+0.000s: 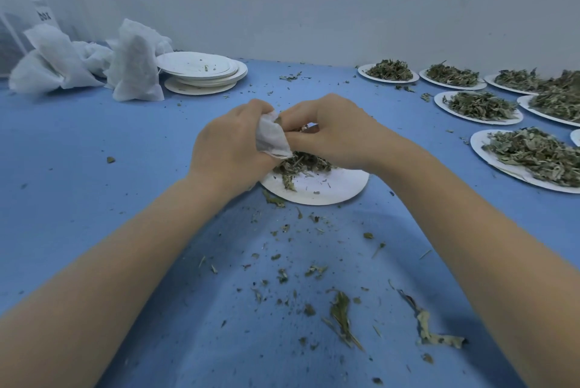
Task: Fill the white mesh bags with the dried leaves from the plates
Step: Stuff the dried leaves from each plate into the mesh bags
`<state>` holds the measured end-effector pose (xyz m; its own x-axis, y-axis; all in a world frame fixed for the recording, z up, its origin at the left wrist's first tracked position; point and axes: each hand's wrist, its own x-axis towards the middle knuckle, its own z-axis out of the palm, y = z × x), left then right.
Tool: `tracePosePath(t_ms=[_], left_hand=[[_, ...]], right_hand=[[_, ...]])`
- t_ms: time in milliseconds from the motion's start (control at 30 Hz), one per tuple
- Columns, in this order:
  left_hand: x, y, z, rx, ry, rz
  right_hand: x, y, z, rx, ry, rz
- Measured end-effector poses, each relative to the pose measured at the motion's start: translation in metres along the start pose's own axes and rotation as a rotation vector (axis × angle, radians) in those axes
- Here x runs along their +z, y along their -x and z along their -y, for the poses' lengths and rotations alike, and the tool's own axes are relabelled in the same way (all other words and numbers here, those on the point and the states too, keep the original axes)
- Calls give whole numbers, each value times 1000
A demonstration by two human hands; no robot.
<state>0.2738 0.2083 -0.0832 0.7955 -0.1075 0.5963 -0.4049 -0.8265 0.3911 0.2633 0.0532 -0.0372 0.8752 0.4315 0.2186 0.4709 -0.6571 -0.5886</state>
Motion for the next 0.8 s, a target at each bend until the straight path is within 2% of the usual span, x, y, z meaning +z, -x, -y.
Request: tracePosePath(t_ms=[100,200,300,433,567,700,800], left_hand=[[-1,1,-5,-64,81,-37],[-1,1,-7,-84,121,-64],[0,-1,-5,-101,106,-63],[-1,1,-10,-81,124,-47],[0,1,-9,-21,68,-26],[3,1,-4,47,-25,5],[4,0,-5,41,-48,-3]], right_hand=[[-4,3,-1,-26,-54,56],[-2,1,-3,-13,-171,-115],[3,-2,-3,3,-244,-206],[7,-3,-1,18,-193,-294],[7,0,0,25,-7,-133],[-3,5,3,35,-64,102],[-11,6,-1,7,-121,51]])
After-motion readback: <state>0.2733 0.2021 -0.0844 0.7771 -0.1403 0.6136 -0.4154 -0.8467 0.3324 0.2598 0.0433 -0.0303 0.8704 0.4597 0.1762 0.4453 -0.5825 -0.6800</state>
